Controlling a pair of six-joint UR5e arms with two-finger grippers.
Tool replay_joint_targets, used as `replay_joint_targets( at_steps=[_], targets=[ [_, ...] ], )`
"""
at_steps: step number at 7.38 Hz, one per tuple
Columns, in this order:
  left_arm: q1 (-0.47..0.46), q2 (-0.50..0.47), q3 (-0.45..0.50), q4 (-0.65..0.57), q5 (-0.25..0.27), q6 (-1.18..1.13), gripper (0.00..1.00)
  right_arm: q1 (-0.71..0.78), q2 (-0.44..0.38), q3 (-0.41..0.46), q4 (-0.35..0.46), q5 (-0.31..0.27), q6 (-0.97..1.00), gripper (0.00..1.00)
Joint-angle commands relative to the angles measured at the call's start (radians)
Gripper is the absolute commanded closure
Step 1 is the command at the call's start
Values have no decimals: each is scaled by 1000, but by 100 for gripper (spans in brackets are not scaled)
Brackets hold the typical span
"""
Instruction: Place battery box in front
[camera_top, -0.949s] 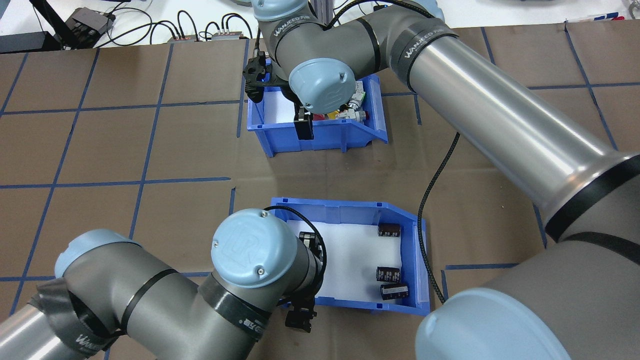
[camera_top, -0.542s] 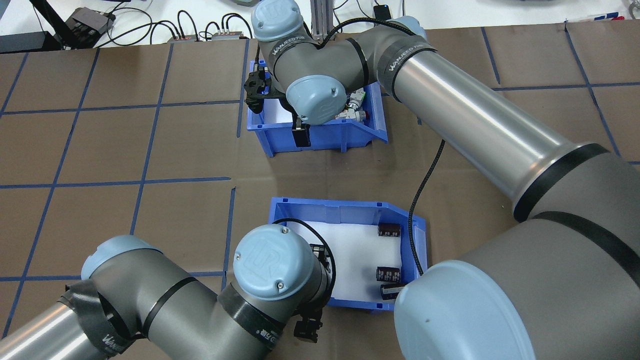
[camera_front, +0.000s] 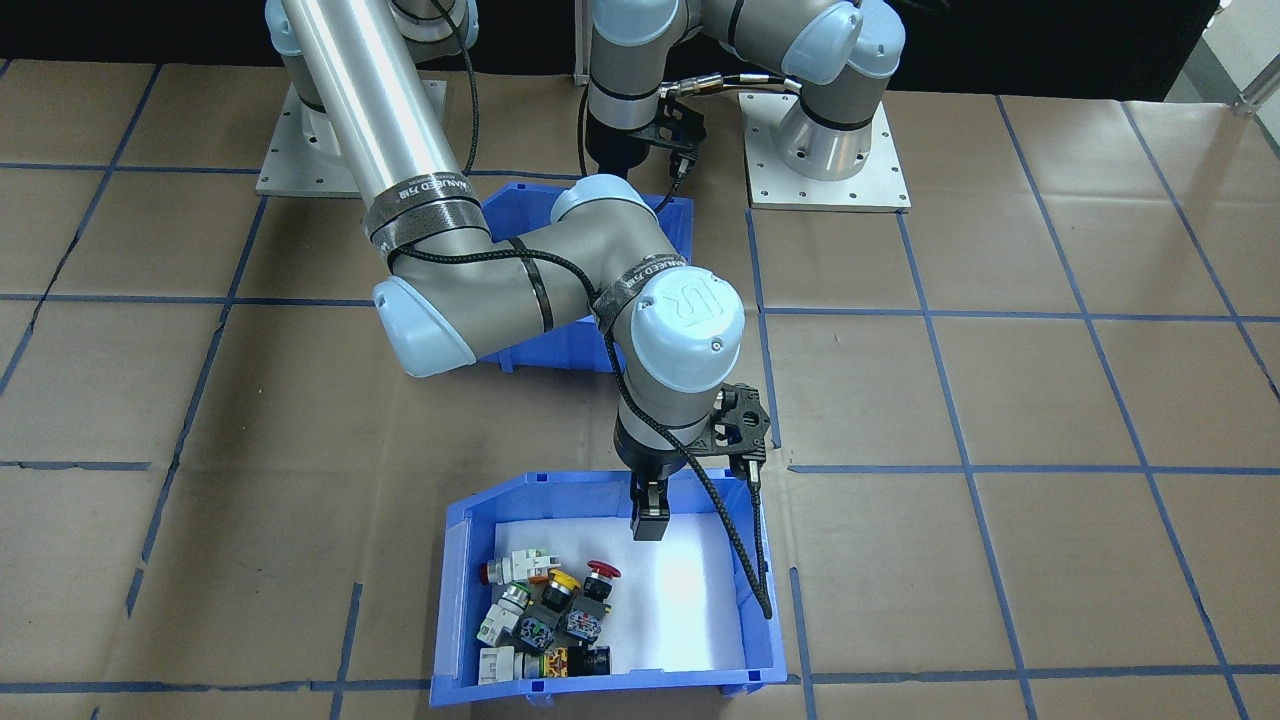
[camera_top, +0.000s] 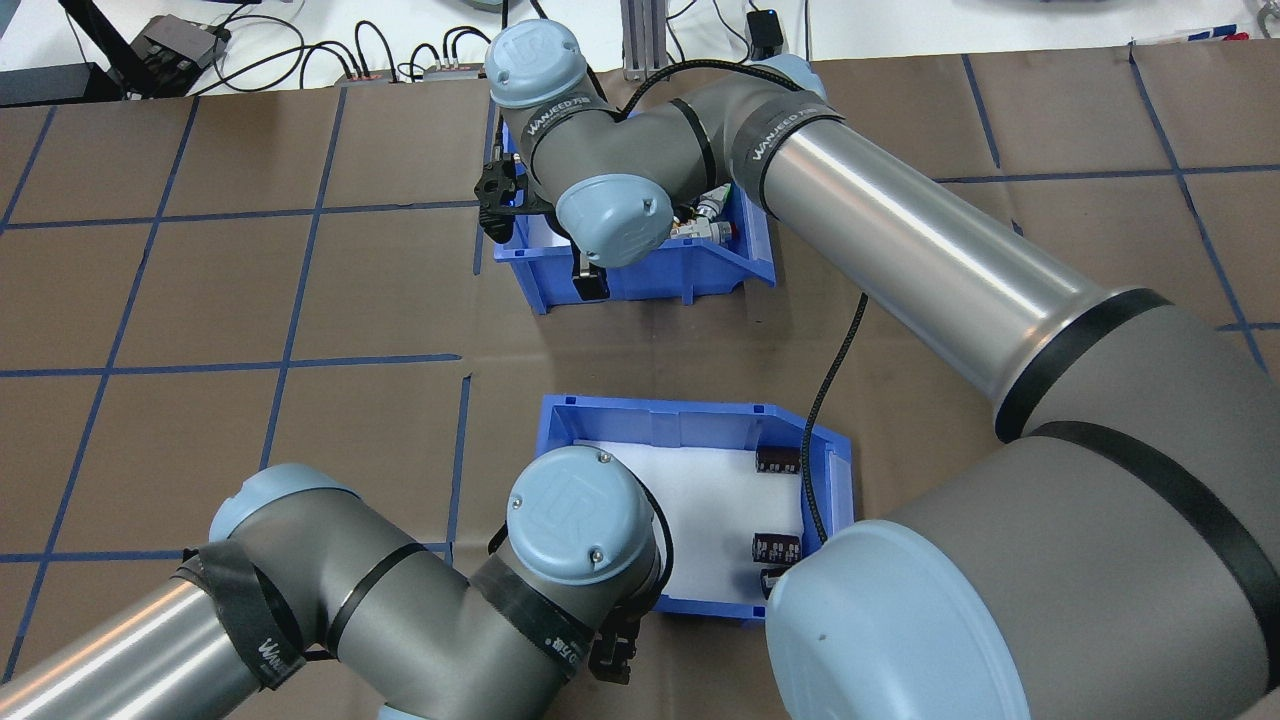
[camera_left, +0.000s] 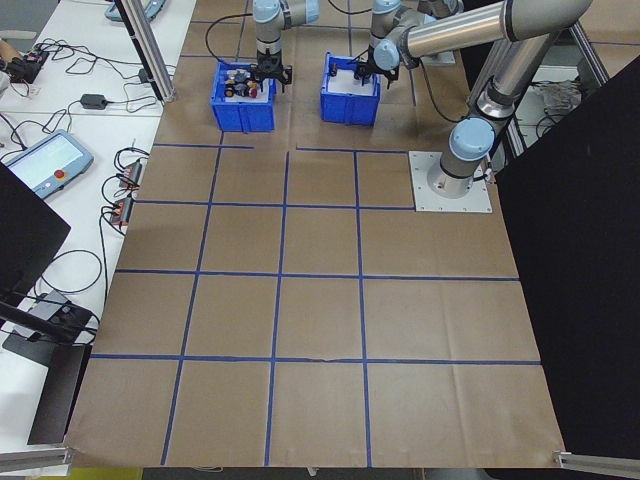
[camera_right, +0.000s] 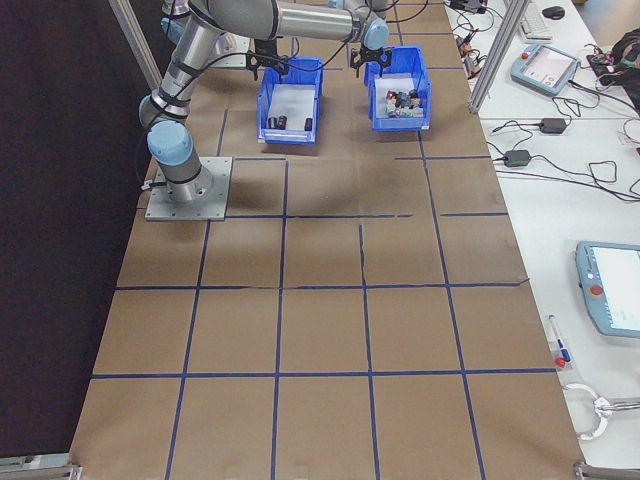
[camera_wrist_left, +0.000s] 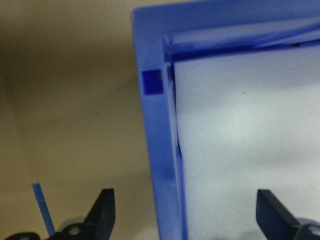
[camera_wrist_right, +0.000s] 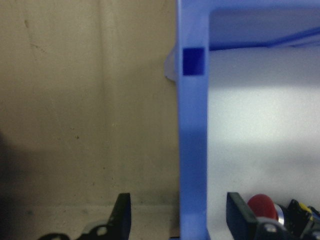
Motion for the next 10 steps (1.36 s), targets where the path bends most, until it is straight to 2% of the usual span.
replay_joint_targets(
  at_steps=[1, 2, 3, 4, 6, 8, 9, 10],
  targets=[
    [-13, -23, -2, 1, -6, 0, 10, -3, -10, -5, 0, -6, -2, 95],
    [-23, -29, 0, 11, -3, -3, 20, -6, -18, -9, 0, -4, -4, 99],
    [-23, -31, 0, 12, -5, -17, 38, -9, -33, -25, 1, -6, -4, 100],
    [-23, -31, 1, 30, -6, -18, 63, -25, -53, -32, 15, -9, -13, 100],
    [-23, -38, 6, 51, -8, -17, 100, -91, -102, -13, 41, -13, -46, 100],
    [-14, -6, 14, 50, -2, 26, 100, -169, -128, 24, 44, -103, -106, 100],
    [-4, 15, 24, 47, 8, 65, 100, -208, -156, 49, 60, -120, -116, 100],
    [54, 52, 21, 35, 31, 96, 100, -260, -197, 85, 67, -127, -163, 100]
  ],
)
